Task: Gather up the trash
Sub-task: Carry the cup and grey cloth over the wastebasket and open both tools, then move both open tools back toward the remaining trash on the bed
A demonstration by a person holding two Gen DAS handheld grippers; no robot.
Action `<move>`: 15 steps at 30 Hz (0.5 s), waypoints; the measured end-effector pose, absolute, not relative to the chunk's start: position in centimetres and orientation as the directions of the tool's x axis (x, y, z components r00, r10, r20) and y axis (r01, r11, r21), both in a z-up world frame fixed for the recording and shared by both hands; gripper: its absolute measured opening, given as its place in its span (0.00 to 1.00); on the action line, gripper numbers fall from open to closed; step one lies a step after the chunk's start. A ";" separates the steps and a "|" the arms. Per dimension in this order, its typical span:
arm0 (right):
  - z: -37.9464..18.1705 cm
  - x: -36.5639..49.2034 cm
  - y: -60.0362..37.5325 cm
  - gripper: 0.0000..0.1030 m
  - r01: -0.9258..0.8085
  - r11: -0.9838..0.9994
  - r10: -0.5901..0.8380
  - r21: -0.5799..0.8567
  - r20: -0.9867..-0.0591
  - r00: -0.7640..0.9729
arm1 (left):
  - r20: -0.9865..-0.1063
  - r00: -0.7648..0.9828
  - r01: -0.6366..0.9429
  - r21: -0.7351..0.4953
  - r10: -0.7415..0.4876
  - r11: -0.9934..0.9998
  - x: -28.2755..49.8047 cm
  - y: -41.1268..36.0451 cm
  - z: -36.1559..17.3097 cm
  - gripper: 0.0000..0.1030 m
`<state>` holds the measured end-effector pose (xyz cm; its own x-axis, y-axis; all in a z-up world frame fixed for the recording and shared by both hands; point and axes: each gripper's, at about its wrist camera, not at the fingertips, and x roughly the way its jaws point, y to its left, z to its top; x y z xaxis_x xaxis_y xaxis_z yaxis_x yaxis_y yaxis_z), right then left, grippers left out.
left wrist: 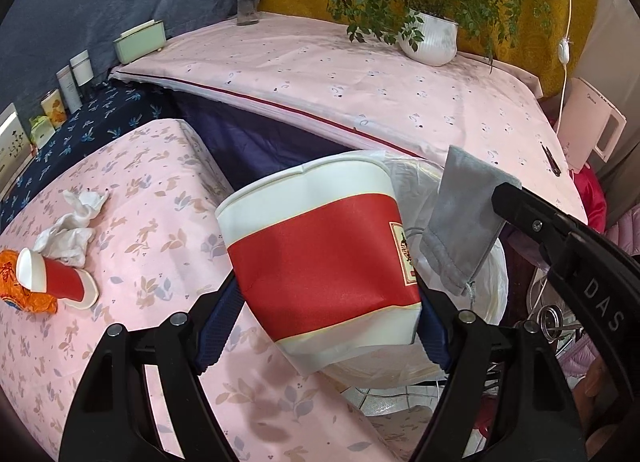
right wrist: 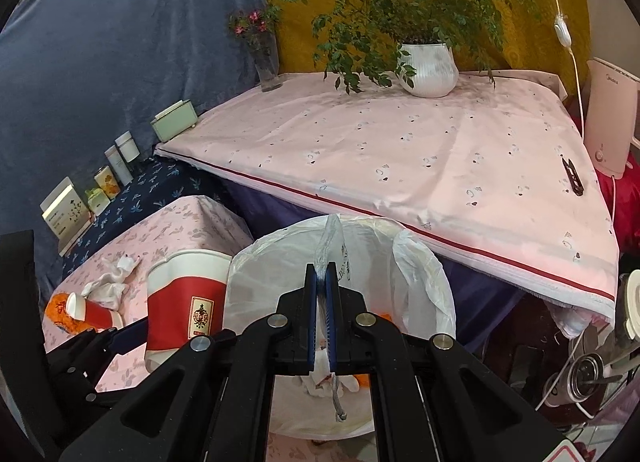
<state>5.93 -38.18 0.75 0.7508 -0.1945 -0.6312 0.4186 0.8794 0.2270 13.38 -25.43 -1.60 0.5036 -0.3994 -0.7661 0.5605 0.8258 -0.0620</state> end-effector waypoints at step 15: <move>0.4 6.1 -37.9 0.33 0.437 0.876 -0.222 0.203 -0.635 0.740 | -0.777 0.513 0.520 -0.057 -0.365 0.852 14.3 -24.7 -2.5 0.83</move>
